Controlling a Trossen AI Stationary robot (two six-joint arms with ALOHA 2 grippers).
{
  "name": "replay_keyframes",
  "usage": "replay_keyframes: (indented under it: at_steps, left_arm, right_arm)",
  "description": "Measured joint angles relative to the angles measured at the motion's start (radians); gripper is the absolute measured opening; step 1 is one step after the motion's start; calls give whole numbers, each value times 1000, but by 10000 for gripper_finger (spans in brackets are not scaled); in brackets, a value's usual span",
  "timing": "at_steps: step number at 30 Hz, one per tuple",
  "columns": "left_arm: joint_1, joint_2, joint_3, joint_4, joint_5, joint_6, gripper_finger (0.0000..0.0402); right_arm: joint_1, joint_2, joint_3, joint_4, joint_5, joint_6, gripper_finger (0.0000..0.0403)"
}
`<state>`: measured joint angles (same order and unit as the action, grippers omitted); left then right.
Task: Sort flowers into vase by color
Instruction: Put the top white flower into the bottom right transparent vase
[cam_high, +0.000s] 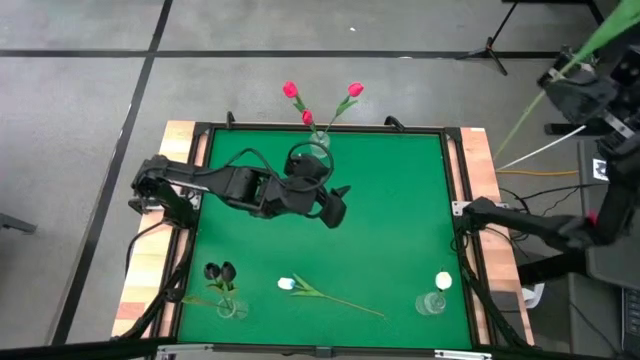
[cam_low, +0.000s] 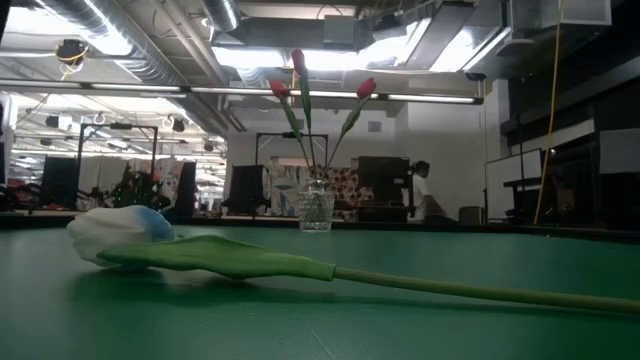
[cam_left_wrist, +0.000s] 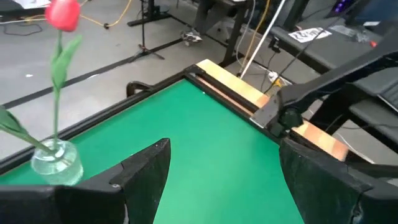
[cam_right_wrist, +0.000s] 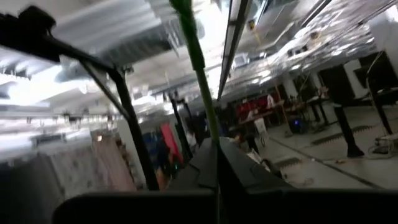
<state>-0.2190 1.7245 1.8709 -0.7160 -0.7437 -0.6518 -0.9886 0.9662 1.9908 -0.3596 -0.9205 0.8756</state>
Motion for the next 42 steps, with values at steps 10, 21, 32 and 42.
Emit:
replay_keyframes:
  at_steps: [10, 21, 32, 42]
  left_arm:
    - [34, -66, 1, -149, 10, 5, 294]
    - [44, -171, 1, -310, 31, 186, 294]
    - [51, -233, 2, -320, 31, 303, 294]
    - [97, -226, 2, -282, 74, 321, 294]
  right_arm:
    - [4, 197, 107, -58, -112, -125, 0]
    - [552, 283, -171, 106, 275, -339, 0]
    - [1220, 349, -566, 290, 844, -437, 0]
    - [1905, 314, -824, 527, 2212, -439, 0]
